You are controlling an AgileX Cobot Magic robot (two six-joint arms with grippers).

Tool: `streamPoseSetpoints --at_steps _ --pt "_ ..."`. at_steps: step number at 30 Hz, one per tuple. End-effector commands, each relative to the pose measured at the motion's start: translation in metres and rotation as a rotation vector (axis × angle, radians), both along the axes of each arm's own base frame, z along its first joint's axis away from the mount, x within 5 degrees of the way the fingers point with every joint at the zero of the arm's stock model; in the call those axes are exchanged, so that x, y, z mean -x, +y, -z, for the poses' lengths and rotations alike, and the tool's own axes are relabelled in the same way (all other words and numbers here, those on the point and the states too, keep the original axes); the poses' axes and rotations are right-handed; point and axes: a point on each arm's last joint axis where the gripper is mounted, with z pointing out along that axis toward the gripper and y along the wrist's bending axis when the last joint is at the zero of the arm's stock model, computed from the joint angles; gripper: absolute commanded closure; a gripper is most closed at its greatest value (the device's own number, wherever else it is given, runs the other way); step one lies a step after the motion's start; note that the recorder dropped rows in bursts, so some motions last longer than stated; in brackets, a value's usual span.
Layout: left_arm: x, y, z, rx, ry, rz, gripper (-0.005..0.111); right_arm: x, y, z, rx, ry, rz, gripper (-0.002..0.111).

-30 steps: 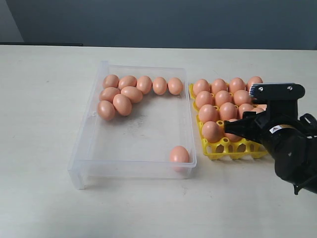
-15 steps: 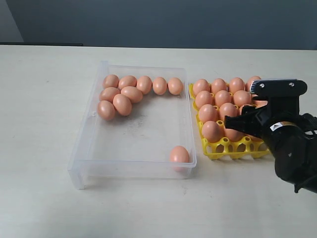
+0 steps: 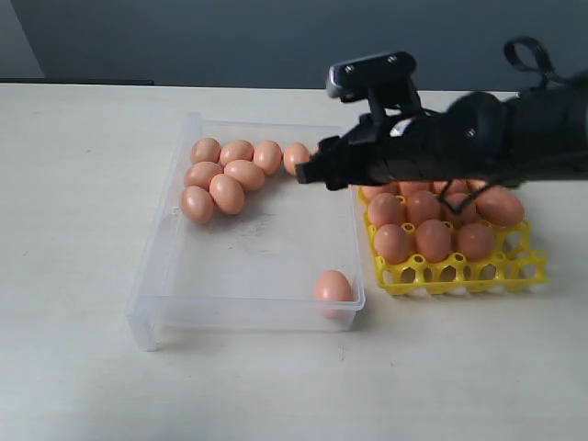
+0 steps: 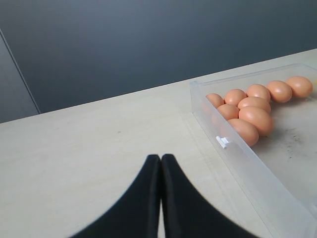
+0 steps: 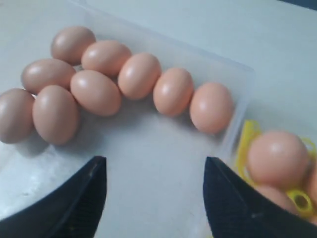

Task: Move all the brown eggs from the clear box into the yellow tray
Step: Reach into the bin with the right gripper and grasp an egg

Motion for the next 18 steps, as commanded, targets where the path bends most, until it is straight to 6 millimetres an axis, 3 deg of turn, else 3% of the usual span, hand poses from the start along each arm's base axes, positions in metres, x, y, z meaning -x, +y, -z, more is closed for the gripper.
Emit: streamPoseSetpoints --at_steps 1,6,10,18 --pt "0.000 0.000 -0.002 0.004 -0.016 0.001 0.106 -0.034 0.030 0.005 0.047 0.077 -0.122 0.052" --pt "0.000 0.000 -0.002 0.004 -0.016 0.001 0.106 -0.061 0.064 0.018 0.073 0.140 -0.230 0.052" --pt "0.000 0.000 -0.002 0.004 -0.016 0.001 0.106 -0.069 0.088 0.030 0.101 0.164 -0.322 0.052" --pt "0.000 0.000 -0.002 0.004 -0.016 0.001 0.106 -0.081 0.109 0.046 0.038 0.211 -0.329 0.052"
